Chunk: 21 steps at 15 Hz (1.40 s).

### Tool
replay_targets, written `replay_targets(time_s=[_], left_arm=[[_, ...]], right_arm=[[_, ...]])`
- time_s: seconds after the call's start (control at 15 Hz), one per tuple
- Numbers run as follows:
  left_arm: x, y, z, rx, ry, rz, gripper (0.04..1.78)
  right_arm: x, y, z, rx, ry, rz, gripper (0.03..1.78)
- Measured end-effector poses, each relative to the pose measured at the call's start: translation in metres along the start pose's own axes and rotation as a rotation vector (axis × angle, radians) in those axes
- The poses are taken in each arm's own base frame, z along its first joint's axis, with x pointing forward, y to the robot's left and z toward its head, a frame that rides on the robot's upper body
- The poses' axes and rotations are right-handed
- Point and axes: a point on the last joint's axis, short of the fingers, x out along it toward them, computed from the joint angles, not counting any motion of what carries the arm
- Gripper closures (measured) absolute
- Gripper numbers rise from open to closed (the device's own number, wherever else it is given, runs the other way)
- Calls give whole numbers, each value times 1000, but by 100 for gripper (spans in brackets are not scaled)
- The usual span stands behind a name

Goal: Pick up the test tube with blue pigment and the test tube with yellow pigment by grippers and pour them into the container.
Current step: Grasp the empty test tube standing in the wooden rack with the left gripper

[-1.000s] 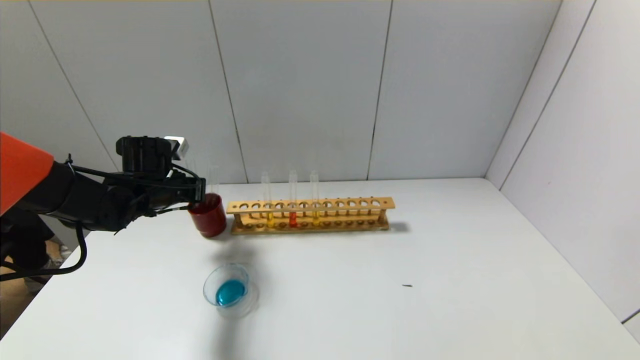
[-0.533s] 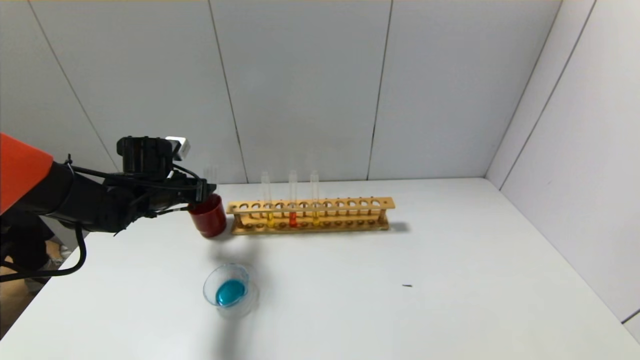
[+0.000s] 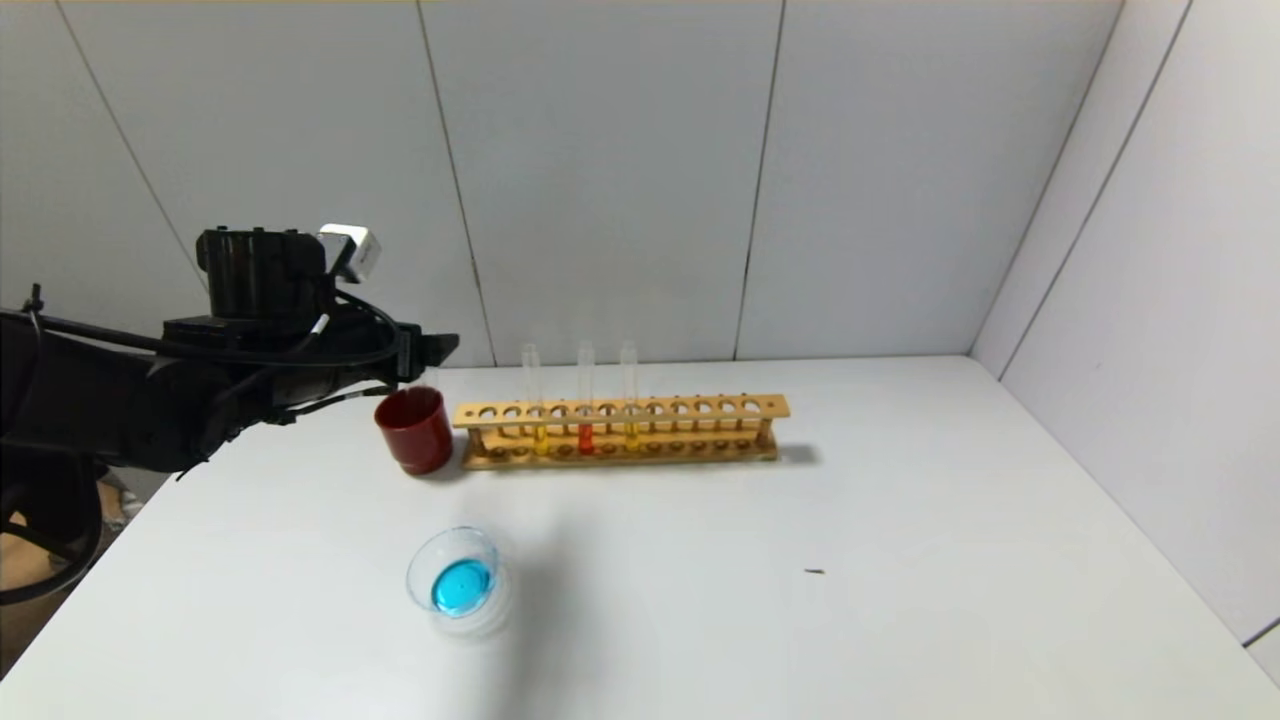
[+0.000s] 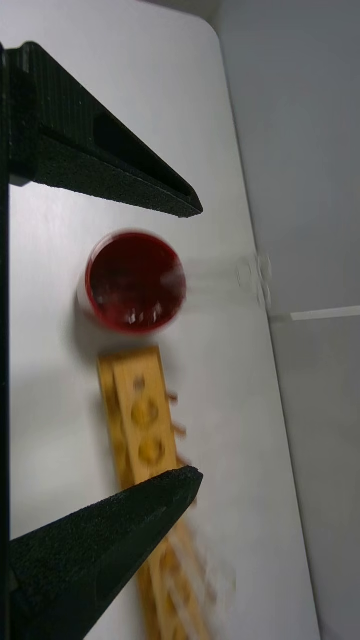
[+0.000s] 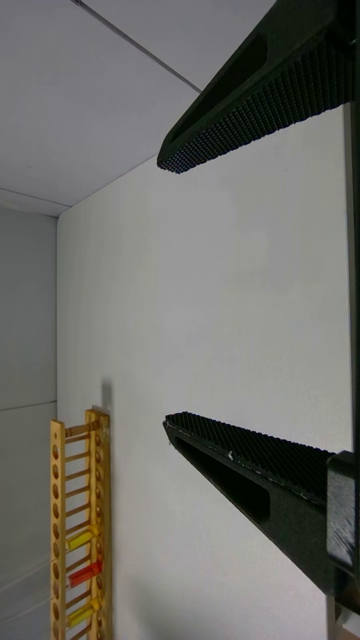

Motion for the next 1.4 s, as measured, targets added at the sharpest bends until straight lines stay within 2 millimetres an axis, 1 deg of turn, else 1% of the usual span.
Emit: replay_targets(time_s=[0.2,0.33,0.4,0.67,0.87,1.13,1.4], left_arm=[[-15,-37,2,0,-11,-102,7],[-17,-55,-1,-49,3,-156,7],[-15,-60,-4,-65,15,-168,7],[8,-72,-26,-66,84,-178,7],[31,-77,-38,-61,61,-178,7],[60,-82,-48,-57,59,-144,7],[77,-82,-57,-53,75,-102,7]], right_arm=[[0,0,0,0,0,0,6],[0,0,0,0,0,0,6],[0,0,0,0,0,0,6],[0,0,0,0,0,0,6],[0,0,0,0,0,0,6],[0,0,0,0,0,0,6],[0,0,0,0,0,0,6]])
